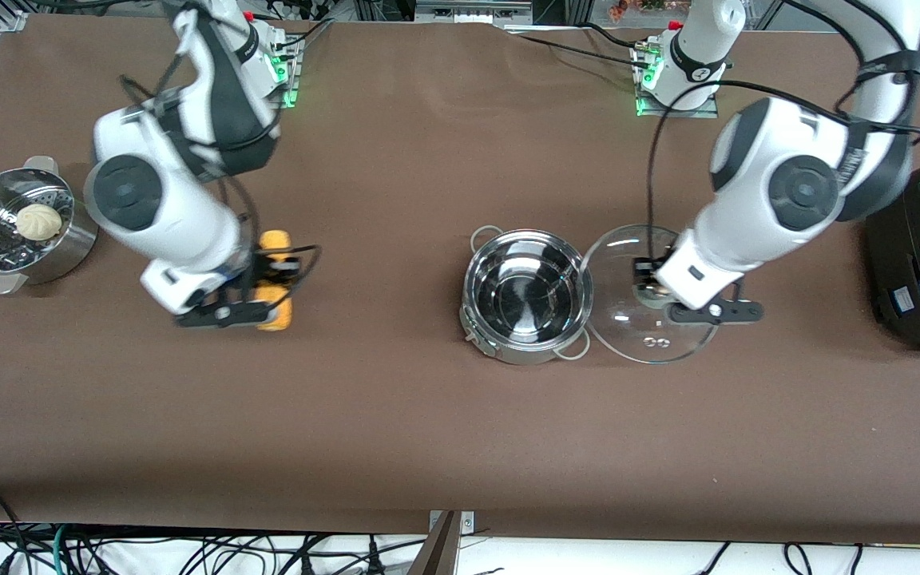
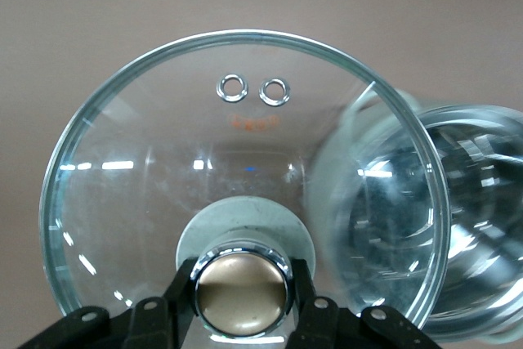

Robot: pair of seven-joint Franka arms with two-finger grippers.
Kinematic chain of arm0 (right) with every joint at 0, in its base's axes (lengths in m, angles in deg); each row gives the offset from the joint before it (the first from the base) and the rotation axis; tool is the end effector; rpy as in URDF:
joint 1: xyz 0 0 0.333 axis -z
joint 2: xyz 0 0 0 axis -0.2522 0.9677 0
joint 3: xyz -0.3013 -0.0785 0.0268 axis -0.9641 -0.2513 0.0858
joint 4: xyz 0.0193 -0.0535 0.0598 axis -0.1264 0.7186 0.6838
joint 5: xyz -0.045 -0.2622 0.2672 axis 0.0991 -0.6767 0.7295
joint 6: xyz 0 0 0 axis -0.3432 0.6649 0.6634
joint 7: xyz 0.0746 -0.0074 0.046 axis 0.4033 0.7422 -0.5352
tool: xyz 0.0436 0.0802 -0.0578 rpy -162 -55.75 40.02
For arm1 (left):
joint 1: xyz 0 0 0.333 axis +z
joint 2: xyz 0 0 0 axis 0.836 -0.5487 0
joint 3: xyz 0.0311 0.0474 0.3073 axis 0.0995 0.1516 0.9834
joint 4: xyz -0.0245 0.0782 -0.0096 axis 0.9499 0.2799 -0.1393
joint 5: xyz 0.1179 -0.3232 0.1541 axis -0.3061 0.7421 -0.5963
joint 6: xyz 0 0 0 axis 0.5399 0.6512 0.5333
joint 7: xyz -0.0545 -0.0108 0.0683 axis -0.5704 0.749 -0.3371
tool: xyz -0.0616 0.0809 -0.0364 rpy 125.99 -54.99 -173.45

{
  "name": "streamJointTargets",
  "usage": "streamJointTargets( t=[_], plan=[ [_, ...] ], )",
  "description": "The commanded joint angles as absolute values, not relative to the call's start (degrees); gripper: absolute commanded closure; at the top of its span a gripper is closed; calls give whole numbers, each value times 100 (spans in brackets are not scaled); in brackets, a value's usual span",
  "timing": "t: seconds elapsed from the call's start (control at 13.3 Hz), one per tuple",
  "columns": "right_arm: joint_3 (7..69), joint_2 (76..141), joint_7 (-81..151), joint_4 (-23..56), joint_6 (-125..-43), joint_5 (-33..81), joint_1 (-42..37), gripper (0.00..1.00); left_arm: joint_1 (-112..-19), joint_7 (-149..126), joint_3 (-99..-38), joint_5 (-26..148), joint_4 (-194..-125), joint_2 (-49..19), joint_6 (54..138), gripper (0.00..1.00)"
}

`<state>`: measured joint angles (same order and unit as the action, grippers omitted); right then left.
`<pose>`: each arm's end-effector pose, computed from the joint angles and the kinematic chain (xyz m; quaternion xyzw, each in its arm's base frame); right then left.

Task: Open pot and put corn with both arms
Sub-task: 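Lift the lid off with the left gripper while the right gripper carries corn, then lower the corn into the pot with the right gripper while the left sets lid down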

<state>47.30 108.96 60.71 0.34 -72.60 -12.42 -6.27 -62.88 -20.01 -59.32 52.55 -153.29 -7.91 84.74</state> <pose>0.6033 0.2720 0.4502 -0.9992 -0.0312 0.0247 0.0090 0.6050 -0.1568 0.4286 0.9982 0.0031 -0.0560 0.0188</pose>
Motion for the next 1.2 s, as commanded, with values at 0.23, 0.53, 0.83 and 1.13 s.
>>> streamJointTargets(
  t=[0.23, 0.53, 0.83, 1.13],
  plan=[
    [4659, 12249, 8009, -2090, -6985, -1226, -2183, 100, -5496, 27, -5503, 5162, -16367, -650, 9429, 100],
    [4598, 12980, 8460, -2727, -7387, -1279, -2871, 100, -5479, 822, -5088, 5180, -16913, -1019, 10740, 100],
    [4589, 13656, 8978, -3024, -8232, -1288, -3293, 100, -5514, 804, -5061, 5206, -16905, -1626, 10926, 100],
    [4290, 14229, 8988, -3386, -9005, -1297, -3505, 100, -5540, 813, -5043, 5198, -16905, -1882, 10980, 100]
  ],
)
